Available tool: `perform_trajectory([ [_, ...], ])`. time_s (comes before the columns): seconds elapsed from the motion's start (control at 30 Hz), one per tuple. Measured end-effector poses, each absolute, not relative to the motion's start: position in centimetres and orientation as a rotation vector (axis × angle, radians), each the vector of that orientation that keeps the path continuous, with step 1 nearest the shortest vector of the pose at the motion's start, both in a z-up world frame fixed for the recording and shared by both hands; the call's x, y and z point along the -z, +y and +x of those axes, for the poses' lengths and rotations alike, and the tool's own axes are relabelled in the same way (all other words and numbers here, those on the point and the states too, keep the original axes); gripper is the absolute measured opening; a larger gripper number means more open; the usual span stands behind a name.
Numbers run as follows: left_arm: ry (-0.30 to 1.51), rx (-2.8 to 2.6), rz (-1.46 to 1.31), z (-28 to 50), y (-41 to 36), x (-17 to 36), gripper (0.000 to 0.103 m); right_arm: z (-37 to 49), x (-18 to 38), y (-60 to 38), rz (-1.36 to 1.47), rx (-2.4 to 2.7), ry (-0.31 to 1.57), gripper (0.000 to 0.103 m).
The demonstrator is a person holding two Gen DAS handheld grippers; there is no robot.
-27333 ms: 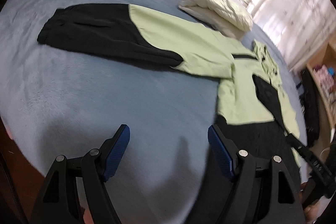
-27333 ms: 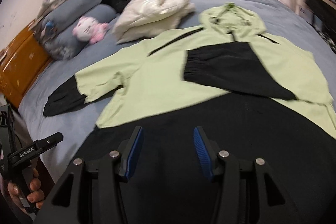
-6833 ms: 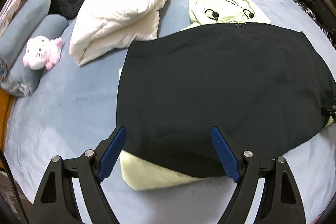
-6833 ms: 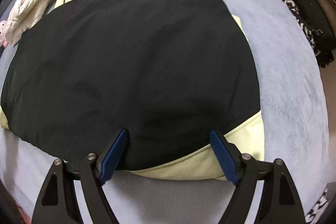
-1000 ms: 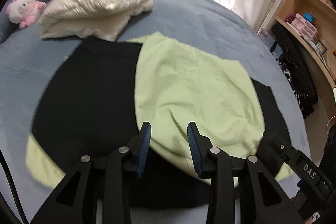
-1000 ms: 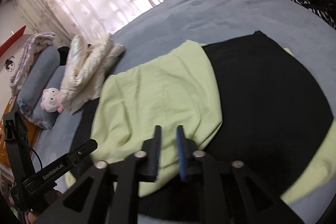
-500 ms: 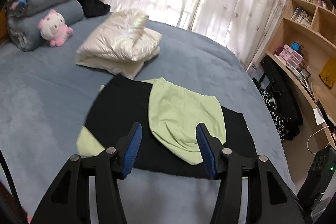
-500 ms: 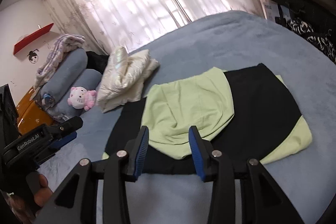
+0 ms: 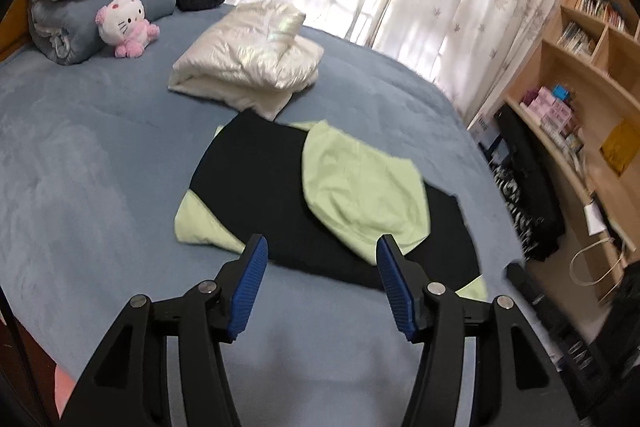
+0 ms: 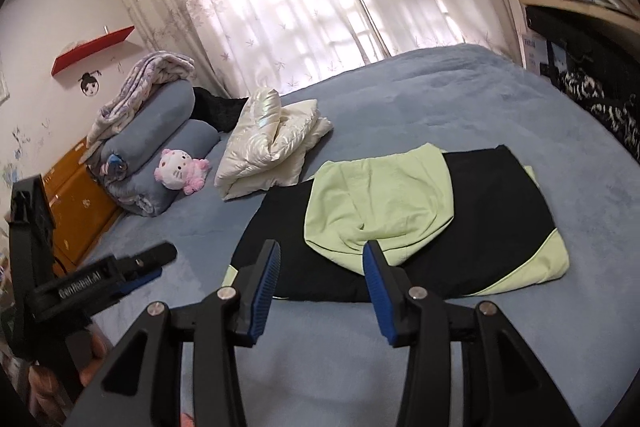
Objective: Fold large clothes
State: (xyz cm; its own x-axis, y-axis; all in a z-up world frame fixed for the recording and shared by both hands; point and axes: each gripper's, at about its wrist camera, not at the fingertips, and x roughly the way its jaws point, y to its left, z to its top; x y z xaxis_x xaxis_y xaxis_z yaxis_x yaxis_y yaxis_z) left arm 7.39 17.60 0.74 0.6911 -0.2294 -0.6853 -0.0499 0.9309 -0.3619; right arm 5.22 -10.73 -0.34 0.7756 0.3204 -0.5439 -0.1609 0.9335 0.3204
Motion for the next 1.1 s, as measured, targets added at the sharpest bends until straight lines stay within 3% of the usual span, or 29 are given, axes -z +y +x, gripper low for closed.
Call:
perform_trajectory([
  [0.63, 0.969, 0.196, -0.783, 16.2, 21.8, 19.1, 0.056, 12.4, 8.8, -10.2, 0.256, -0.199, 0.717, 0.043],
  [1.03, 0.876, 0.111, -0.842, 23.8, 23.3, 20.9, 0.056, 20.5, 11.1, -8.4, 0.183, -0.192, 0.707, 0.043],
  [1.1, 0.854, 0.094, -0.839, 24.6, 23.5, 20.6, 0.053, 22.1, 11.9, -7.8, 0.136, -0.174, 0.708, 0.039],
])
